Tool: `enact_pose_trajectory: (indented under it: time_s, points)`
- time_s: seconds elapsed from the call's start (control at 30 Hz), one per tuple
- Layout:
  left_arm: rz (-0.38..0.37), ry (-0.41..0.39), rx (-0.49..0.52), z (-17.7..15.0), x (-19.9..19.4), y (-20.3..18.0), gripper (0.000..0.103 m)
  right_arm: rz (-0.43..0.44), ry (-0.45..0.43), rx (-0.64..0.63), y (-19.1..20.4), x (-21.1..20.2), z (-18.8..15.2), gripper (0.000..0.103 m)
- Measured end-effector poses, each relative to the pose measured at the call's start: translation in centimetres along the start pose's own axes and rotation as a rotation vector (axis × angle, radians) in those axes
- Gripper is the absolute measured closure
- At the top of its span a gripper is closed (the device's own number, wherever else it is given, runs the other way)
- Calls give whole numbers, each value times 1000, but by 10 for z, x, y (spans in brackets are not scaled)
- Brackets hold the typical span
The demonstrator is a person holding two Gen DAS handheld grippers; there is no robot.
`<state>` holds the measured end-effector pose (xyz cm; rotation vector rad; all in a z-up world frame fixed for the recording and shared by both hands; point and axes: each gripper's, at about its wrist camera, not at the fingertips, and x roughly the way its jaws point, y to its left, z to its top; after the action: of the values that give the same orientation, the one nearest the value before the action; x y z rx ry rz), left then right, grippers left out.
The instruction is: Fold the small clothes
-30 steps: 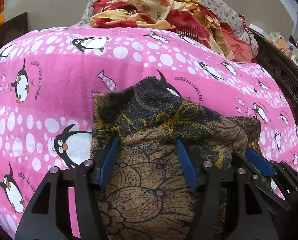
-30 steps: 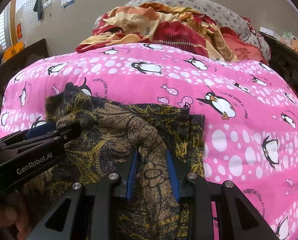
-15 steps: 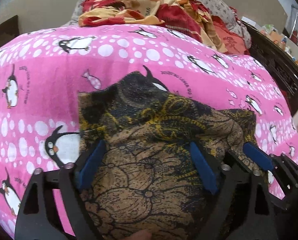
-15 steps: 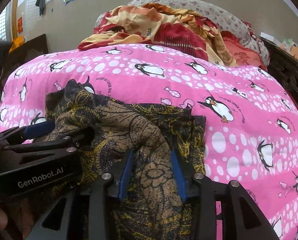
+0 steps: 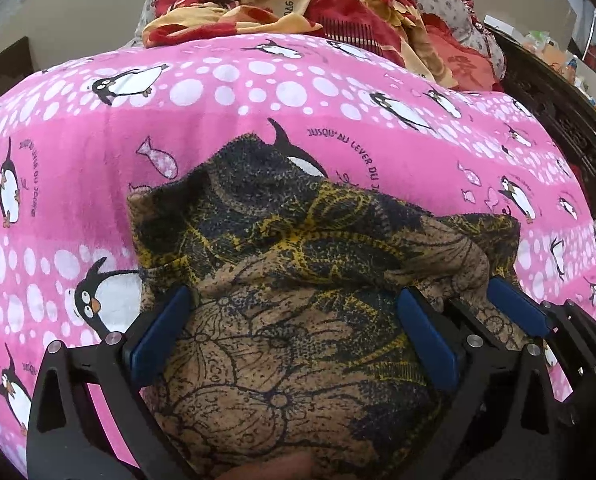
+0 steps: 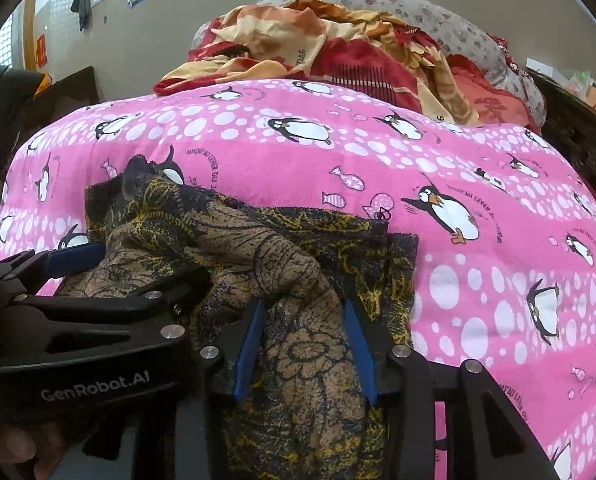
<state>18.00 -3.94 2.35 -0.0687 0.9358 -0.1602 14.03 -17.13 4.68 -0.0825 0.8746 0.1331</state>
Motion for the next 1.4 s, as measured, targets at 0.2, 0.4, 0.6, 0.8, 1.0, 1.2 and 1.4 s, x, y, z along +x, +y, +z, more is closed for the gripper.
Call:
enact_pose_trajectory:
  time_s: [0.2, 0.4, 0.6, 0.8, 1.0, 1.2, 1.4]
  points:
    - [-29, -27, -5, 9, -35, 3, 1, 80, 51, 35, -15, -17, 14, 62]
    - [63, -55, 41, -11, -68, 5, 1, -55, 6, 76, -54, -60, 14, 62]
    - [104, -71, 41, -60, -96, 3, 1, -105, 2, 82, -73, -85, -17, 62]
    - [118, -98, 45, -111, -147, -8, 1, -36, -29, 81, -62, -121, -50, 62]
    - [110, -49, -32, -140, -191, -6, 1, 70, 5, 83, -34, -175, -72, 62]
    - [127, 9, -22, -145, -214, -15, 1, 108, 59, 31, -23, -212, -80, 56]
    - [114, 44, 42, -139, -222, -26, 1, 166, 110, -15, -34, -228, -74, 55]
